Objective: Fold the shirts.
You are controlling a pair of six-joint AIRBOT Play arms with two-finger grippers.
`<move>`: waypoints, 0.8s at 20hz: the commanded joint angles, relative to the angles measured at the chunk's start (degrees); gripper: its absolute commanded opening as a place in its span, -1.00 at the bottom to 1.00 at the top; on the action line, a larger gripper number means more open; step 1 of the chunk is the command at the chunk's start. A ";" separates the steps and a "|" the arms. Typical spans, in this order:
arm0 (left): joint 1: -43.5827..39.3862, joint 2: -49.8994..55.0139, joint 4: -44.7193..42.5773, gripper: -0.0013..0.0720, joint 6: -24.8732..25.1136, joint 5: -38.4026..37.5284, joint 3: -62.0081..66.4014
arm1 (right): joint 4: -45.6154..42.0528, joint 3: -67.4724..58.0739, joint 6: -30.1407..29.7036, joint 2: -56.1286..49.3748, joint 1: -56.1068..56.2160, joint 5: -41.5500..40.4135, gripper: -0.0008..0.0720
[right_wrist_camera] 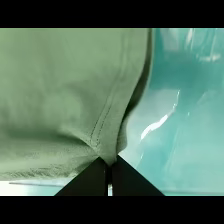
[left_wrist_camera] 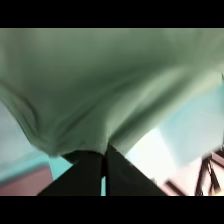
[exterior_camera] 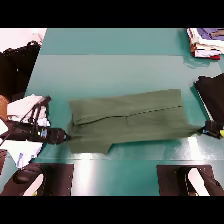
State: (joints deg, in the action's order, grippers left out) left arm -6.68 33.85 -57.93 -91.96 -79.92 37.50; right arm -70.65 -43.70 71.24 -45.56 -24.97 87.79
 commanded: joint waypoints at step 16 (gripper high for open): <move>0.07 36.83 -5.33 -0.18 3.89 35.87 16.87 | 6.34 -44.87 5.33 -49.29 19.37 -11.19 0.26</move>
State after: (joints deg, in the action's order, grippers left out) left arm -6.66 69.04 -63.22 -88.18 -46.68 53.47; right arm -68.71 -83.26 76.23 -90.00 -4.91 75.77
